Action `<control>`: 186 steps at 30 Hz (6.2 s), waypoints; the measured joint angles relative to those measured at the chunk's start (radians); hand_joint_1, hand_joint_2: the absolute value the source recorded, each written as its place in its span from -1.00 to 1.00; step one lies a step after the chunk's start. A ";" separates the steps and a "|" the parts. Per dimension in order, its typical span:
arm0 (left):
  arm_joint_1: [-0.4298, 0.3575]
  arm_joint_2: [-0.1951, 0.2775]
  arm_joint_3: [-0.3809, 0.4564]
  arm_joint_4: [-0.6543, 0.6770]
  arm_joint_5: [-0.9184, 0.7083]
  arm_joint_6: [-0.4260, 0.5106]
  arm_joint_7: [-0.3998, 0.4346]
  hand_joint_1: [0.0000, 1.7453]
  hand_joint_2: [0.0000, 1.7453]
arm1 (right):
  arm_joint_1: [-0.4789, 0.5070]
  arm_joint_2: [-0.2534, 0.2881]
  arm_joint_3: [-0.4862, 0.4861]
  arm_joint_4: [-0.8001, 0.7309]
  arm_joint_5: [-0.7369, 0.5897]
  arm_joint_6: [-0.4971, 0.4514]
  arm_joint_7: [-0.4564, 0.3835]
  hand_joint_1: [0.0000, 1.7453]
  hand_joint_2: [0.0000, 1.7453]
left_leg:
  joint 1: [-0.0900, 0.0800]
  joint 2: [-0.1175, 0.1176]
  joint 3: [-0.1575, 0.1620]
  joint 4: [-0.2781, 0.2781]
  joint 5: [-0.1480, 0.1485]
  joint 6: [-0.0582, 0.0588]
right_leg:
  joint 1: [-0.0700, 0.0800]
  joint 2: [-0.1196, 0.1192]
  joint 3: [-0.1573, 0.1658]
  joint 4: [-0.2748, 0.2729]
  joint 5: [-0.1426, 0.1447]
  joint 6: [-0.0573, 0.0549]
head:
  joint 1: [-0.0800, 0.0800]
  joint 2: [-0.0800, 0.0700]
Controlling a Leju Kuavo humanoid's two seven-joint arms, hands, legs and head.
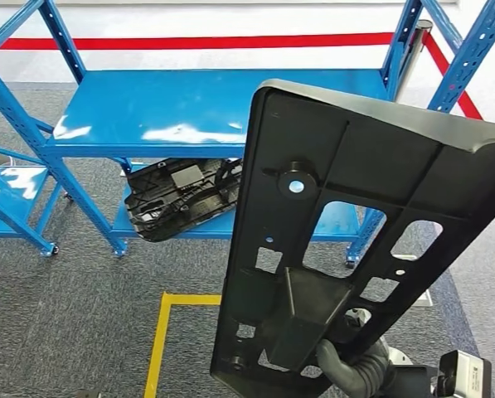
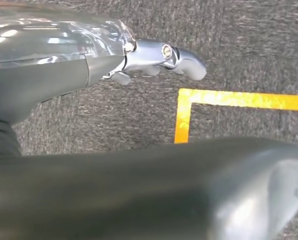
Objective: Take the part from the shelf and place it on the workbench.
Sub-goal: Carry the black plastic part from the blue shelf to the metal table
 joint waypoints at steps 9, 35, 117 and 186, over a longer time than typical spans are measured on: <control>0.002 0.000 0.000 0.000 0.000 0.000 0.000 -1.00 1.00 | 0.000 0.001 0.000 0.000 0.000 0.000 0.000 1.00 1.00 | 0.011 -0.001 -0.072 0.150 -0.029 -0.018 | -0.002 -0.004 0.006 -0.002 -0.003 -0.015 | 0.000 0.000; 0.001 -0.001 0.000 0.000 0.000 0.000 0.000 -1.00 1.00 | 0.000 0.001 0.000 0.000 0.000 0.000 0.000 1.00 1.00 | 0.011 -0.001 -0.091 0.213 -0.119 -0.024 | -0.004 -0.005 -0.008 0.004 0.001 -0.016 | -0.001 0.000; 0.000 0.001 0.000 0.000 0.000 0.000 0.000 -1.00 1.00 | 0.000 0.000 0.000 0.000 0.000 0.000 0.000 1.00 1.00 | 0.004 -0.001 0.004 -0.016 0.013 0.020 | 0.002 -0.003 -0.031 0.071 -0.008 0.021 | 0.001 0.000; -0.002 0.000 0.000 0.000 0.000 0.000 0.000 -1.00 1.00 | -0.003 0.001 0.000 -0.004 0.000 0.000 0.000 1.00 1.00 | 0.006 0.001 0.024 -0.057 0.035 0.051 | -0.008 -0.001 -0.014 0.037 -0.041 0.033 | 0.002 0.000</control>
